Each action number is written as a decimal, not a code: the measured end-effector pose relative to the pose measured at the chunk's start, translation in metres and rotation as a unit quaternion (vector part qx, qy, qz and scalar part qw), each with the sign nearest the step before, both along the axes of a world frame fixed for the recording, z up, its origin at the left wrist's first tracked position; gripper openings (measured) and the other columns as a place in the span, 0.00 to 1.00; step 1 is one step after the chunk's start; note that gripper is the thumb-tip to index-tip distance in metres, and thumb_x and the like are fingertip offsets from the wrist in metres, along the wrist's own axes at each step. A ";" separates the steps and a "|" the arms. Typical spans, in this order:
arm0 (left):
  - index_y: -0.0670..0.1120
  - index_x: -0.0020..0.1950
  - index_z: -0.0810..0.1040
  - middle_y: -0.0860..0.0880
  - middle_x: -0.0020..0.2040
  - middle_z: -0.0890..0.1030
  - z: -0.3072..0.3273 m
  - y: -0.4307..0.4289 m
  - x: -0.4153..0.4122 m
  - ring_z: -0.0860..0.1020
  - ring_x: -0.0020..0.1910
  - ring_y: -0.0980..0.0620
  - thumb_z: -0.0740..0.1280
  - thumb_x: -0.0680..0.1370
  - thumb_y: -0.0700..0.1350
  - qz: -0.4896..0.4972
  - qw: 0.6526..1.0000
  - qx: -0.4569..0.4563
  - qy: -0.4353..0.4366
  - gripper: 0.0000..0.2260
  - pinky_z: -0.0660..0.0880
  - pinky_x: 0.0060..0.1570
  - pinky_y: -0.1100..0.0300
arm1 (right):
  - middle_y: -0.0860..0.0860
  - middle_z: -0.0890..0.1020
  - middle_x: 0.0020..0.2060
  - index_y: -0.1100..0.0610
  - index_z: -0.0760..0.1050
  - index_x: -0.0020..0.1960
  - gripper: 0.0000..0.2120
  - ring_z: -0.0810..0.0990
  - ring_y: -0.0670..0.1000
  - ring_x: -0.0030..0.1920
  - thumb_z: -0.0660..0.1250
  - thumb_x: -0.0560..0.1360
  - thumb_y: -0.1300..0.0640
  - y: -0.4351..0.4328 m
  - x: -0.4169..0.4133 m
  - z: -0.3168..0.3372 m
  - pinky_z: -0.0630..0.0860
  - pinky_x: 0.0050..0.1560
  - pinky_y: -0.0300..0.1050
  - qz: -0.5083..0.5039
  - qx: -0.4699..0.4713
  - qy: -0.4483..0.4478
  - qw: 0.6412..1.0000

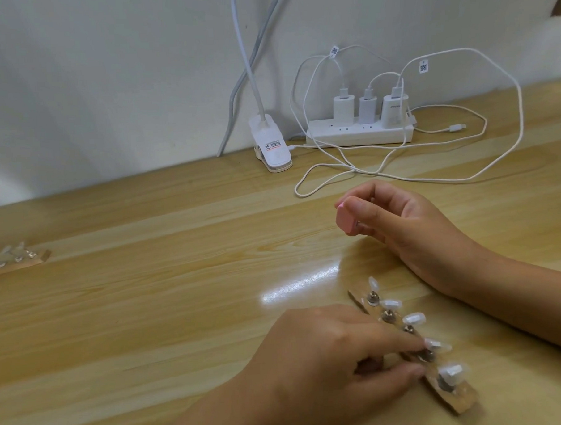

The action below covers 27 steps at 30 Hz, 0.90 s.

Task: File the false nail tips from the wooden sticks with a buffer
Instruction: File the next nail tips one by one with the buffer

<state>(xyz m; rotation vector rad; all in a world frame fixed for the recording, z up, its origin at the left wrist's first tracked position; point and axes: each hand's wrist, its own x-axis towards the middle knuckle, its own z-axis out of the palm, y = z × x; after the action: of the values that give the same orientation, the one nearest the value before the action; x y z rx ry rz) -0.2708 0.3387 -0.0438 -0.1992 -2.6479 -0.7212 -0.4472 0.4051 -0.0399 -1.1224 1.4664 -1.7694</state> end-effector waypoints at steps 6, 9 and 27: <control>0.52 0.48 0.84 0.55 0.33 0.74 0.003 -0.008 0.002 0.67 0.34 0.69 0.73 0.75 0.51 -0.009 1.000 0.009 -0.004 0.05 0.66 0.37 0.74 | 0.46 0.82 0.41 0.47 0.82 0.44 0.08 0.79 0.44 0.45 0.73 0.70 0.44 -0.001 -0.003 -0.001 0.77 0.50 0.36 -0.021 -0.016 -0.022 0.999; 0.50 0.47 0.84 0.55 0.36 0.75 0.001 -0.007 0.002 0.70 0.39 0.66 0.73 0.75 0.49 -0.011 0.999 -0.024 0.030 0.04 0.68 0.41 0.76 | 0.47 0.82 0.42 0.48 0.82 0.43 0.06 0.79 0.44 0.46 0.73 0.70 0.46 -0.001 -0.005 0.000 0.77 0.51 0.35 -0.038 -0.046 -0.068 0.996; 0.51 0.39 0.83 0.51 0.34 0.82 0.011 -0.030 -0.010 0.79 0.34 0.57 0.67 0.69 0.42 0.174 0.841 0.512 0.023 0.06 0.74 0.36 0.68 | 0.55 0.84 0.46 0.57 0.80 0.52 0.13 0.83 0.49 0.45 0.68 0.74 0.48 -0.001 -0.007 0.011 0.80 0.45 0.37 0.010 -0.015 -0.254 0.967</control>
<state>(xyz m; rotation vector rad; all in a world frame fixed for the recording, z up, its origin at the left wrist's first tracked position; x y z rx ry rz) -0.2811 0.3086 -0.0332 0.5345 -1.8099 -1.7933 -0.4545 0.4040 -0.0291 -0.6219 1.1121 -1.8888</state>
